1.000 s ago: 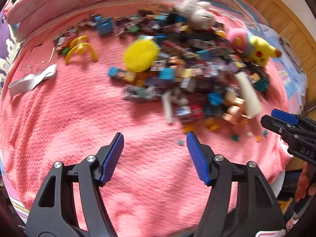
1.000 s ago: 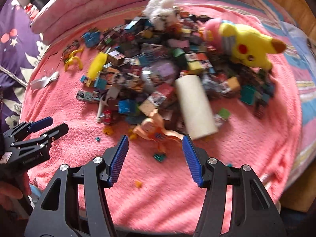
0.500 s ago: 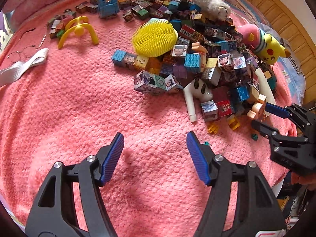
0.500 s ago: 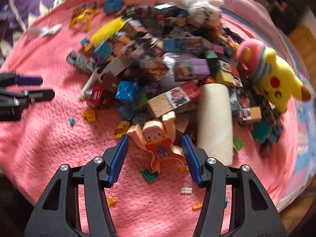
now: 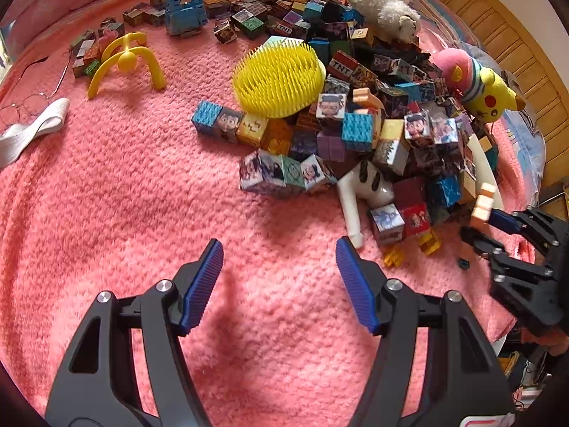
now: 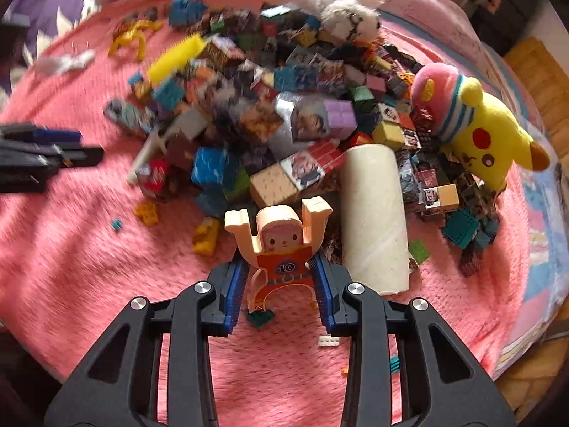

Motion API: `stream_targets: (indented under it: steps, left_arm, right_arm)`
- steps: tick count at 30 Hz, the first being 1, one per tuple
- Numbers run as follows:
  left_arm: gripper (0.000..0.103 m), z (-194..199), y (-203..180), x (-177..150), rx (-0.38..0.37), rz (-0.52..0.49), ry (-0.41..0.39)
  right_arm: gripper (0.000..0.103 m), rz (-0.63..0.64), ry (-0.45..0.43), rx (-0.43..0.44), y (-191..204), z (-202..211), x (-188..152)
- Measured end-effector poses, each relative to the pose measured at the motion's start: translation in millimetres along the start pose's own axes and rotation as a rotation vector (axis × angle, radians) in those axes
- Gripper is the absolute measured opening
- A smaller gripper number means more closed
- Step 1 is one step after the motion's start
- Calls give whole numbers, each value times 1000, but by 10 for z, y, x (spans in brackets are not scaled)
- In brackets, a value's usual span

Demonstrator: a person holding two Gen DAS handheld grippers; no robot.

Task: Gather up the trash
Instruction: 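Grasp the orange jersey figure with the right gripper while the left gripper lowers onto a picture cube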

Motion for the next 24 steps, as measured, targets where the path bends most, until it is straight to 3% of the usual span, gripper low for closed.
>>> stream_targets:
  steps: [5,8,14,24]
  left_arm:
    - [50,-48,39,116,-42,15,7]
    - [49,-37,40,190,-59,17,-14]
    - [33,-215,14,281,-55,-95,30]
    - [32,-332,-43,328,-89,-305,21]
  right_arm:
    - [33,-109,-5,74,-18,76,110]
    - [33,-151,2,110,36,81,137]
    - [33,-172,13,134,151,38,158]
    - [33,-207,25,135,178,-4,142]
Point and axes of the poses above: each gripper's, at about its wrist camera, not at the fingertips, and z roughly against the way its jaws point, y to its left, x to its top, the point moved 2 cm from there along -z, roughly the way its jaws point, and after that the axes turned 6 degrees about z, right-handed, at the moved point
